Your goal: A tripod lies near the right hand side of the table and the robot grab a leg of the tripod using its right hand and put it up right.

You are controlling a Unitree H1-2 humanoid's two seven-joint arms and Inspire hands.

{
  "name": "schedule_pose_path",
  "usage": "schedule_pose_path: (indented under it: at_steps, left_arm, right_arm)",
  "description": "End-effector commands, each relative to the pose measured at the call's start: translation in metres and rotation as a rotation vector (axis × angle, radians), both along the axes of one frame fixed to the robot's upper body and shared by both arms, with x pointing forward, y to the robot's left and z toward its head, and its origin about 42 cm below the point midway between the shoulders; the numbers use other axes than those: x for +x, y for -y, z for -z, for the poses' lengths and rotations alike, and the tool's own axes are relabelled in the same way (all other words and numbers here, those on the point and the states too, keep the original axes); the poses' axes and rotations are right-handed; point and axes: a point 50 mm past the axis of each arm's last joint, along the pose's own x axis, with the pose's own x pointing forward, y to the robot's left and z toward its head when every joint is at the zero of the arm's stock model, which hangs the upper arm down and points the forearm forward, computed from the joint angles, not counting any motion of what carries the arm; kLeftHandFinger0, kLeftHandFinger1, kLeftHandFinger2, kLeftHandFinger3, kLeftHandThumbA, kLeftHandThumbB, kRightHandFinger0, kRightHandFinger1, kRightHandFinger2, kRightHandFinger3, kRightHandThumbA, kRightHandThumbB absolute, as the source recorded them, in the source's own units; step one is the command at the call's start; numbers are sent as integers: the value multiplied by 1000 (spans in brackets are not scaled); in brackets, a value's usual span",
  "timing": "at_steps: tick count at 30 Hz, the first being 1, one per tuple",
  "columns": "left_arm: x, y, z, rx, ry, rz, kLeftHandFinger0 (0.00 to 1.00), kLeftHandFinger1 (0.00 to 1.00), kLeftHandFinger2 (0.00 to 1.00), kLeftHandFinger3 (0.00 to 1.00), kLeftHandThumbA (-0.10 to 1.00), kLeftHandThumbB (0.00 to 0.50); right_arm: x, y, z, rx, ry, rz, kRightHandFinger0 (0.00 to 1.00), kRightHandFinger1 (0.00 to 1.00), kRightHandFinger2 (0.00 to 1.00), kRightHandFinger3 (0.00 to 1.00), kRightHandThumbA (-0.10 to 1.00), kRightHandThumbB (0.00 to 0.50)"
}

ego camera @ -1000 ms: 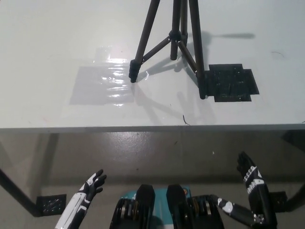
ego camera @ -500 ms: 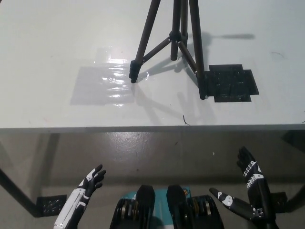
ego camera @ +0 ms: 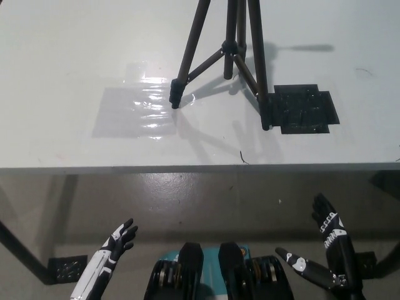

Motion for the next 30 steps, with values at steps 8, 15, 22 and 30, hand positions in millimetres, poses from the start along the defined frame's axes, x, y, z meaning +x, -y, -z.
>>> schedule_pose_path:
  at_steps: [8,15,22,30]
  left_arm:
    - [-4,2,-6,-8,36,-2,1000,1000,1000,1000,1000,391]
    - [0,1,-6,-12,53,3,1000,1000,1000,1000,1000,373]
    - [-3,3,-7,-13,46,8,1000,1000,1000,1000,1000,380]
    - [-5,1,-6,-8,42,-2,1000,1000,1000,1000,1000,383]
  right_arm:
    - [-1,2,-9,-10,73,-25,1000,1000,1000,1000,1000,388]
    - [2,1,-11,-11,78,-19,1000,1000,1000,1000,1000,402]
    - [-6,1,-9,-9,73,-26,1000,1000,1000,1000,1000,417]
    - [-7,-2,-9,1,72,-64,1000,1000,1000,1000,994,343]
